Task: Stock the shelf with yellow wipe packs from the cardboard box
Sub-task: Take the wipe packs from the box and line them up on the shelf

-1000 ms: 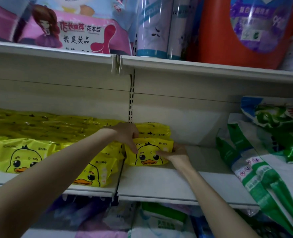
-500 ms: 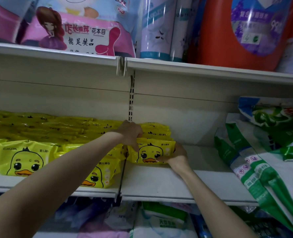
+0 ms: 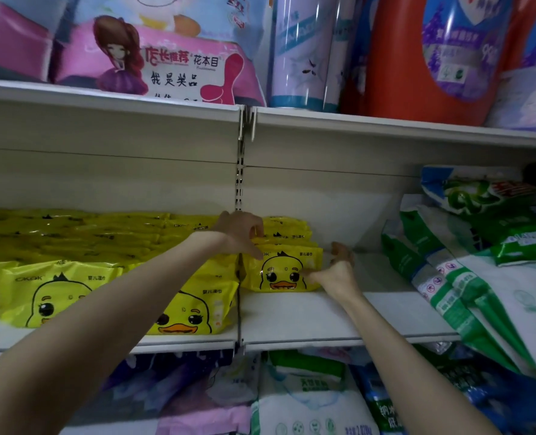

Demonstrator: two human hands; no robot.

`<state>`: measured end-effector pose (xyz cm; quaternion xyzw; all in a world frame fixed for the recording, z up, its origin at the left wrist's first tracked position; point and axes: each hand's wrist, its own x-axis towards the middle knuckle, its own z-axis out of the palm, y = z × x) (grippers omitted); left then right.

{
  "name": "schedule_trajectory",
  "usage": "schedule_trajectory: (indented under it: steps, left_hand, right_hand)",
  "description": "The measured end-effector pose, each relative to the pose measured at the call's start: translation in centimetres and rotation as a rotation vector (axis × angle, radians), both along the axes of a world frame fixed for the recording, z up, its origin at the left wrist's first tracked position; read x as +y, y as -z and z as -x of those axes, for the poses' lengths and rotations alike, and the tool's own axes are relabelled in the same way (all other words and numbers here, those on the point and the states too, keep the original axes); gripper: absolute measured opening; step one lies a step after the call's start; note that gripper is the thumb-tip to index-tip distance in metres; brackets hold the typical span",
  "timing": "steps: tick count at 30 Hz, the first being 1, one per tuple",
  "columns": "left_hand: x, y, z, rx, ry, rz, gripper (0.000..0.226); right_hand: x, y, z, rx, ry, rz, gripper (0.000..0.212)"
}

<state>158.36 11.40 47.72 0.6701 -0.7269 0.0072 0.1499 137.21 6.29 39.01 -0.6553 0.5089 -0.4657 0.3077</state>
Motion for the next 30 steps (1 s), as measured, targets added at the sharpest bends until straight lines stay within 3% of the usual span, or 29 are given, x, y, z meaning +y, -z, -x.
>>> schedule_trajectory:
  steps: [9,18,25,30]
  left_hand:
    - [6.9,-1.9,-2.0,0.344,0.071,0.127,0.046]
    - [22.4,-0.4,-4.7,0.640,0.036,0.266,0.039]
    - [36.1,2.6,-9.2,0.812,-0.081,0.220,0.036]
    - [44.6,4.1,-13.8,0.828,-0.205,0.217,0.037]
  right_hand:
    - [6.2,-4.5,-0.8,0.003,-0.090,0.089,0.063]
    - [19.2,-5.5,-5.2,-0.128,-0.238,0.159,0.037]
    - [30.1,-3.2,-12.1,-0.207,-0.378,0.070,0.026]
    - [36.3,-1.5,-18.3,-0.205,-0.518,-0.006,0.028]
